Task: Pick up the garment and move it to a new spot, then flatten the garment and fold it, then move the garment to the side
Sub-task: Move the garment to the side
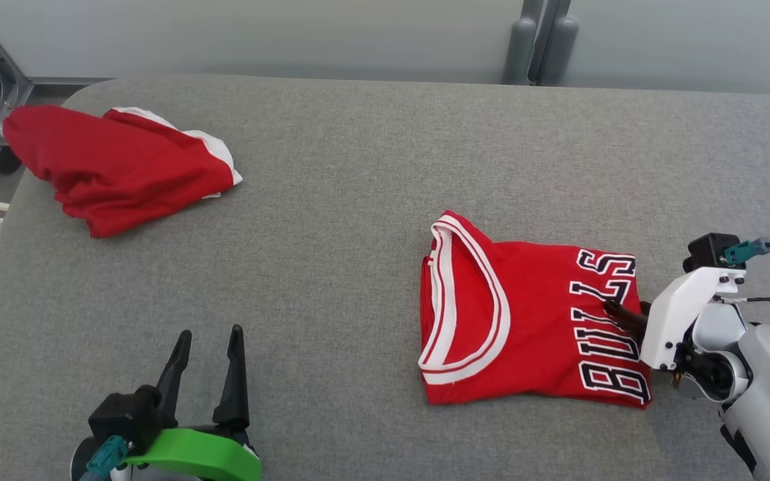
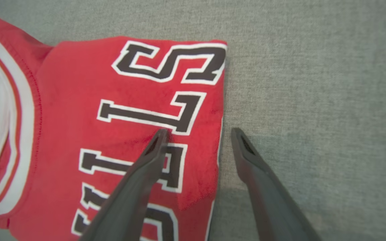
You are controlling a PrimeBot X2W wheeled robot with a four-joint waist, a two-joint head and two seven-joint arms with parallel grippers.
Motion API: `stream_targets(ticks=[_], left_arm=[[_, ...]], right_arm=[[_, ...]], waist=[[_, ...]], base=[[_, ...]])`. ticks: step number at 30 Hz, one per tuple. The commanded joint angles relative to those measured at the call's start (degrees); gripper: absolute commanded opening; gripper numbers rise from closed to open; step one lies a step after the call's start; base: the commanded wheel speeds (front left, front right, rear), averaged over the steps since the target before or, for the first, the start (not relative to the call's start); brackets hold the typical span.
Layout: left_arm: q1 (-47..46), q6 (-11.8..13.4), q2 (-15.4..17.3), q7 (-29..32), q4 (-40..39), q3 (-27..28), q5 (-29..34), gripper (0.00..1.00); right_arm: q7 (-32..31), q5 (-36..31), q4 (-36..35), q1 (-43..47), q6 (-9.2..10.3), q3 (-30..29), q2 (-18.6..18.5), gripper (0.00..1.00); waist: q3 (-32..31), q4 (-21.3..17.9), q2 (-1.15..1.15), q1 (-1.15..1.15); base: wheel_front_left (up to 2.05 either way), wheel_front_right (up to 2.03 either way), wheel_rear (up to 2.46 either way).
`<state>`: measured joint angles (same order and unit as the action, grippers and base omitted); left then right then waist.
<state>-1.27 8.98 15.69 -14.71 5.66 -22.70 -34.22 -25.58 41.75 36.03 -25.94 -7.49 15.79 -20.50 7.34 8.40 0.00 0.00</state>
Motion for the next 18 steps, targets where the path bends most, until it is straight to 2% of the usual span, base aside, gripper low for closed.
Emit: stream_targets(ticks=[1,2,3,4,10,18], left_arm=[[-0.89,-0.34,0.0,-0.26,0.1,0.17,0.47,1.0],[-0.92,-0.32,-0.04,-0.29,0.19,0.21,0.5,1.0],[-0.91,-0.36,-0.07,-0.3,0.26,0.24,0.53,1.0],[-0.87,-0.37,-0.11,-0.33,0.33,0.25,0.56,1.0],[-0.13,-0.41,-0.14,-0.39,0.3,0.21,0.88,1.0],[-0.71,-0.62,0.36,-0.4,-0.29,-0.29,1.6,1.0]], right_arm=[[0.66,0.27,0.37,-0.45,0.01,0.47,-0.04,0.45],[1.14,0.18,0.62,-0.7,0.01,0.75,-0.15,0.31],[1.48,0.17,0.9,-0.93,0.01,1.13,-0.19,0.24],[1.73,0.14,1.05,-1.24,0.01,1.63,-0.25,0.0],[3.97,-0.55,1.95,-2.98,0.03,3.53,-2.05,0.0],[5.32,-1.51,1.68,-5.66,0.05,5.63,-4.61,0.0]], waist=[[0.06,0.05,0.0,0.0],[0.05,0.04,0.0,0.0],[0.03,-0.01,0.0,0.0],[0.01,-0.1,0.0,0.0],[-0.39,-1.74,0.0,0.0],[-0.22,-6.94,0.0,0.0]], base=[[0.0,0.0,0.0],[0.0,0.0,0.0],[0.0,0.0,0.0],[0.0,0.0,0.0],[0.0,0.0,0.0],[0.0,0.0,0.0]])
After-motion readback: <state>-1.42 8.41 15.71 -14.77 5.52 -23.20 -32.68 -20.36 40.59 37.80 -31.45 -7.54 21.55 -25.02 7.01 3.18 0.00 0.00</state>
